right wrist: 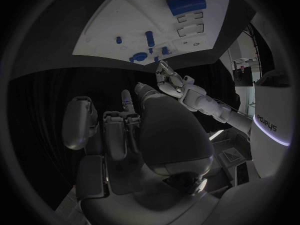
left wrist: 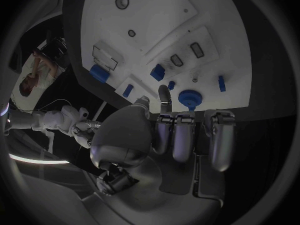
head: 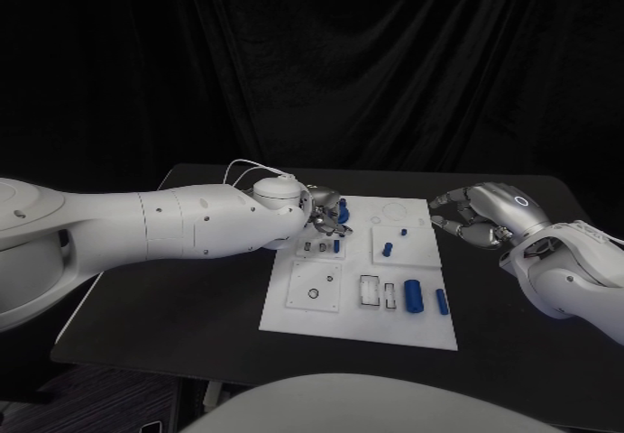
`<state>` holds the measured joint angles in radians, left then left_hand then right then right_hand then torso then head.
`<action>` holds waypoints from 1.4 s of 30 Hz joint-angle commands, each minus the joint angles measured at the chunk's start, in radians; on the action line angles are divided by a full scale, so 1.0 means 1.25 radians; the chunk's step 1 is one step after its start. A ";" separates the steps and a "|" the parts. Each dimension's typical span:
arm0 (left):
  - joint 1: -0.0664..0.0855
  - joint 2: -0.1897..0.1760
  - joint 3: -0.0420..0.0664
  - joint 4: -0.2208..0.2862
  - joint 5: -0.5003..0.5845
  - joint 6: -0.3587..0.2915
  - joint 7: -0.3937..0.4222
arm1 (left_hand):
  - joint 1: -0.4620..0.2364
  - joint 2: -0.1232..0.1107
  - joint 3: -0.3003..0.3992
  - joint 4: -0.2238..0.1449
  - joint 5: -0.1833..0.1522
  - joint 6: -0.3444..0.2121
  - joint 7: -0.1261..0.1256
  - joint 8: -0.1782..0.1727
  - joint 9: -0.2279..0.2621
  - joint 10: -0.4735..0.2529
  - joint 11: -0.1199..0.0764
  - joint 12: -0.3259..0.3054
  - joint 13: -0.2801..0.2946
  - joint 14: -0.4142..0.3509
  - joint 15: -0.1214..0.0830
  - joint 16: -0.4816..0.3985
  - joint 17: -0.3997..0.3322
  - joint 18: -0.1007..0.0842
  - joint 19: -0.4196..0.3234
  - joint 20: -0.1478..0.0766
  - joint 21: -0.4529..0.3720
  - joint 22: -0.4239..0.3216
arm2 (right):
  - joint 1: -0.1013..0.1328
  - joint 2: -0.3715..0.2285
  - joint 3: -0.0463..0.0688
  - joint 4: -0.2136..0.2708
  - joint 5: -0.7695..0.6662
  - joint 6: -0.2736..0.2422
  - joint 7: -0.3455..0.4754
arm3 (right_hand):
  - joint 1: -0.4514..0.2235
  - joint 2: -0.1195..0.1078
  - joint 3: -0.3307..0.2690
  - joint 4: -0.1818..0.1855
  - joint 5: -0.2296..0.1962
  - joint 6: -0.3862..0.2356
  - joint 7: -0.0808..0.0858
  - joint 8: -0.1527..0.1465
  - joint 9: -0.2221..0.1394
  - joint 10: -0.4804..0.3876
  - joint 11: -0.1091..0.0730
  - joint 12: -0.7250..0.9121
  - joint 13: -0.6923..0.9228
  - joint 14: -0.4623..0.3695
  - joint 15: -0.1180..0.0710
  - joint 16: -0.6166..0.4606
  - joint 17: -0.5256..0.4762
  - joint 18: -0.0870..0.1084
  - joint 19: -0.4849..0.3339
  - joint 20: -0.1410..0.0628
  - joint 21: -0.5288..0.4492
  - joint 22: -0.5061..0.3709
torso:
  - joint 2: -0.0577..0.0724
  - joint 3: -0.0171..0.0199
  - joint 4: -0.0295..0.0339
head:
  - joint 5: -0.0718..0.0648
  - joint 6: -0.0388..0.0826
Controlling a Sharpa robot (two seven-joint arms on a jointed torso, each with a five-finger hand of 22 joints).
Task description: Assemble the parts on the task board
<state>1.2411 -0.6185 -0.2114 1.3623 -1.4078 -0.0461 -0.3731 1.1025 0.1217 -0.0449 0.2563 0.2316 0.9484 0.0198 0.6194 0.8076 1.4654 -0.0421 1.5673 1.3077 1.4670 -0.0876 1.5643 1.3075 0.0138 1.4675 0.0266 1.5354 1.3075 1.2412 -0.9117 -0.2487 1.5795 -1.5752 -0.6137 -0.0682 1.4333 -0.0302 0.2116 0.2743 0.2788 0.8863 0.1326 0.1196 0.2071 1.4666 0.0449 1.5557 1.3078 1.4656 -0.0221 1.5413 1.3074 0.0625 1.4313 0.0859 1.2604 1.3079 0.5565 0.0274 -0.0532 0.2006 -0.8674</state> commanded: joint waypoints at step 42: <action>-0.031 0.012 0.001 -0.027 -0.001 0.015 0.017 | 0.008 0.002 0.012 0.004 0.001 -0.022 0.004 -0.038 0.012 0.084 0.000 0.003 0.211 0.083 -0.002 0.005 0.211 0.010 0.019 -0.003 -0.009 0.129 | -0.004 0.006 0.001 -0.004 -0.001 0.012 -0.048 | 0.022 -0.001 0.017 -0.011 0.032 0.009 0.006 -0.004 -0.005 0.053 0.011 -0.003 0.172 0.070 0.008 -0.004 0.176 0.007 0.002 0.006 -0.008 0.134 | -0.002 0.0033 -0.0011 | 0.006 -0.004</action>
<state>1.2037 -0.6064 -0.2114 1.3305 -1.4087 -0.0390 -0.3653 1.1064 0.1255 -0.0366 0.2593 0.2315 0.9252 0.0250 0.5777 0.8215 1.4654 -0.0419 1.5673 1.3076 1.4670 -0.0875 1.5642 1.3074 0.0139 1.4674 0.0268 1.5273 1.3081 1.2385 -0.9037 -0.2485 1.5740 -1.5736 -0.6004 -0.1067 1.4534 -0.0318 0.2267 0.2591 0.3130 0.8935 0.1398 0.1196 0.2019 1.4665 0.0519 1.5559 1.3074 1.4684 -0.0193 1.5418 1.3073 0.0625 1.4313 0.0859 1.2535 1.3074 0.5537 0.0315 -0.0543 0.2090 -0.8728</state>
